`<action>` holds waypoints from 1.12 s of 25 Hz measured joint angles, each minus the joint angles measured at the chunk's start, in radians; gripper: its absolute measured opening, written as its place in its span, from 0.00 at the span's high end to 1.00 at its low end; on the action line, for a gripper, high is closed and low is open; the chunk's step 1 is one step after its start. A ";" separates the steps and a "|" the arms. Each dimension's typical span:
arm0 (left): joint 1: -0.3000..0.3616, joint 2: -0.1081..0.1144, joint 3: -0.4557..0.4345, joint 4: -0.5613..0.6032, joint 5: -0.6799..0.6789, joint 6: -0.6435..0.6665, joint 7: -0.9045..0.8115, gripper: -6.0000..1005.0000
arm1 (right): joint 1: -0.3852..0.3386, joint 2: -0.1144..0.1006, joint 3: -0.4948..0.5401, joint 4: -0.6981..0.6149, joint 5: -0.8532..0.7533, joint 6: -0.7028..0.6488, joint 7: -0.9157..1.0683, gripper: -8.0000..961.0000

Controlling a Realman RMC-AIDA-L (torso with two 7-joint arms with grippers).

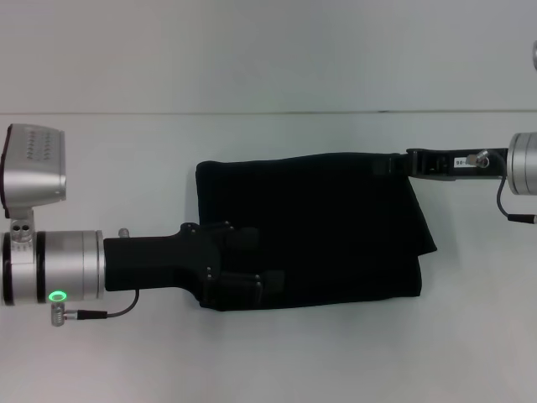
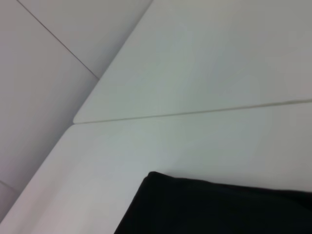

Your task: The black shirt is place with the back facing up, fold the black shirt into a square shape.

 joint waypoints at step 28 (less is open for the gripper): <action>-0.030 -0.010 -0.003 -0.004 -0.040 -0.086 -0.059 0.12 | -0.064 -0.061 0.023 -0.018 -0.071 0.049 0.060 0.47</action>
